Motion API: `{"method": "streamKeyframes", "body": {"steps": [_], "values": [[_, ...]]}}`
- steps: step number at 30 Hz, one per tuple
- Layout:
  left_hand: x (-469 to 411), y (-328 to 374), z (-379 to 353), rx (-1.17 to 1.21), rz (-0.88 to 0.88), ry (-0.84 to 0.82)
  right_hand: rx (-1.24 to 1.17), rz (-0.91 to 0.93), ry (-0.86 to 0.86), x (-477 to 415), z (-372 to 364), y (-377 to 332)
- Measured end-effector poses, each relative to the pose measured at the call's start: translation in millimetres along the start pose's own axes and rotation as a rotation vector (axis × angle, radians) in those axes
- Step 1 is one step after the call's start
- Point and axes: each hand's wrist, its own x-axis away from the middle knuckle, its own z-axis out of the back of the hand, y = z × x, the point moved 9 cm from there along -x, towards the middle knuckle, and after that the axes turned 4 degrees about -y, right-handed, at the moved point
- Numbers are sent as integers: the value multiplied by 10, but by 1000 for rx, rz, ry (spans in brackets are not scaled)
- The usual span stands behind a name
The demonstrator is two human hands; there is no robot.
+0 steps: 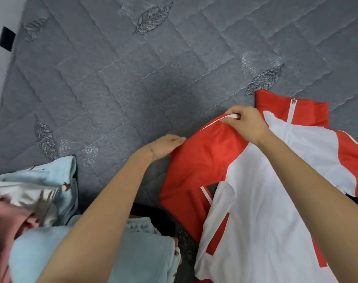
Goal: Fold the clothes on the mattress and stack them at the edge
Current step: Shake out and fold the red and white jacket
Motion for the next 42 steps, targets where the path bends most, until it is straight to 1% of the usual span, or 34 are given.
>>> {"method": "streamKeyframes", "body": {"steps": [1,2,4,6,8,10,13,15,17,19,20,21,24,26,28,30,33,34,35,37,40,41,42], "values": [[33,-59,36,-31,-2,-19,1,-6,16,1,-3,17],[69,-100,47,-14,-11,-48,3,-13,19,-2,-24,24],[144,-141,75,62,-38,-69,47,-27,-34,-32,-143,22],[205,-154,115,143,-64,-75,249,-12,-136,-67,-333,-33],[255,-199,174,235,-65,-57,411,56,-226,-60,-542,-159],[292,-245,265,260,-49,-2,431,146,-270,-22,-720,-339],[337,-190,319,223,-106,18,394,242,-356,60,-1046,-595],[375,-130,317,224,-134,-16,294,243,-410,99,-1217,-726],[425,-92,370,232,-147,-26,155,182,-500,131,-1339,-781],[470,-74,454,201,-178,-22,1,65,-607,170,-1423,-779],[491,-62,498,160,-199,-10,-59,8,-622,177,-1436,-786],[516,-39,528,121,-218,9,-77,-23,-607,167,-1442,-798],[547,17,615,75,-280,92,38,3,-492,66,-1411,-901],[567,-3,630,113,-244,102,27,27,-412,1,-1348,-962],[554,-146,643,211,-111,77,-35,48,-356,-36,-1260,-1004],[558,-284,623,228,2,42,-101,51,-343,-44,-1227,-1021],[612,-295,537,137,2,-61,-125,64,-354,-35,-1240,-1032],[637,-271,542,98,-15,-72,-124,64,-361,-31,-1245,-1033],[652,-249,584,48,-38,-50,-120,61,-372,-28,-1257,-1028],[673,-208,743,-80,-98,66,-116,49,-387,-20,-1296,-1026],[698,-158,914,-246,-154,225,-138,28,-345,-28,-1326,-1039],[701,-150,938,-276,-161,240,-145,15,-323,-38,-1319,-1031],[709,-158,941,-261,-156,221,-154,2,-302,-47,-1301,-1021]]}}
